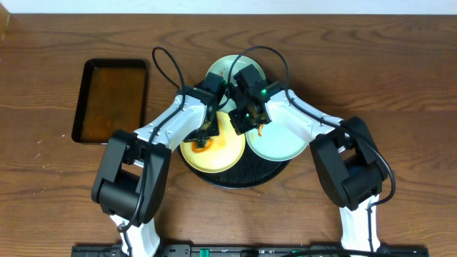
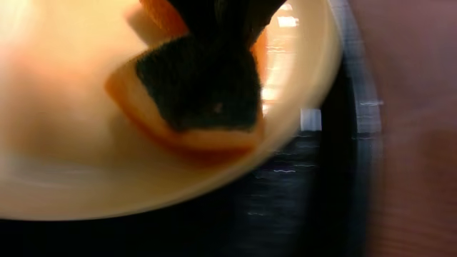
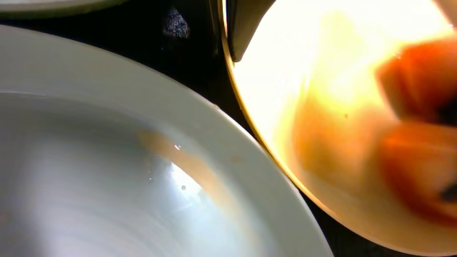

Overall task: Clean dirty plates on tray and stack at the side
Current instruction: 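Scrub the yellow plate with the sponge in the left gripper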

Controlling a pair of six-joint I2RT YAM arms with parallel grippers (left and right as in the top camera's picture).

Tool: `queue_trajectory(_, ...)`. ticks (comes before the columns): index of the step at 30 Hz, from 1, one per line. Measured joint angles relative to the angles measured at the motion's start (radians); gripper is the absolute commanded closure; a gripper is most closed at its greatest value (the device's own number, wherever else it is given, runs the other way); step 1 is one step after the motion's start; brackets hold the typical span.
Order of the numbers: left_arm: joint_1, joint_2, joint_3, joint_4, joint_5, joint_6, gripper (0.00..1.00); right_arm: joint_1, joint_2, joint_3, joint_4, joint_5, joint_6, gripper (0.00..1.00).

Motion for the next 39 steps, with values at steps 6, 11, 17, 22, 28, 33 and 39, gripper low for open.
queue_trajectory(6, 0.000, 0.007, 0.000, -0.027, -0.137, 0.019, 0.93, 0.002, 0.000, 0.000, 0.003, -0.010, 0.002, 0.99)
queue_trajectory(11, 0.001, -0.061, 0.000, -0.031, -0.102, 0.018, 0.93, 0.001, 0.000, 0.000, 0.003, -0.010, 0.002, 0.99)
queue_trajectory(17, 0.003, -0.129, -0.002, 0.051, 0.159, 0.018, 0.93, 0.001, 0.000, 0.000, 0.003, -0.010, 0.002, 0.99)
queue_trajectory(22, 0.002, -0.080, -0.053, 0.068, 0.246, 0.018, 0.93, 0.001, 0.000, 0.000, 0.003, -0.010, 0.002, 0.99)
queue_trajectory(28, -0.002, -0.069, -0.113, 0.113, 0.214, 0.025, 0.93, 0.001, 0.000, 0.000, 0.003, -0.010, 0.002, 0.99)
queue_trajectory(33, -0.013, -0.075, -0.127, 0.108, 0.011, 0.026, 0.92, 0.001, 0.000, 0.000, 0.003, -0.010, 0.002, 0.99)
queue_trajectory(39, -0.012, -0.073, -0.119, 0.072, -0.156, 0.053, 0.93, 0.002, 0.000, 0.000, 0.003, -0.010, 0.002, 0.99)
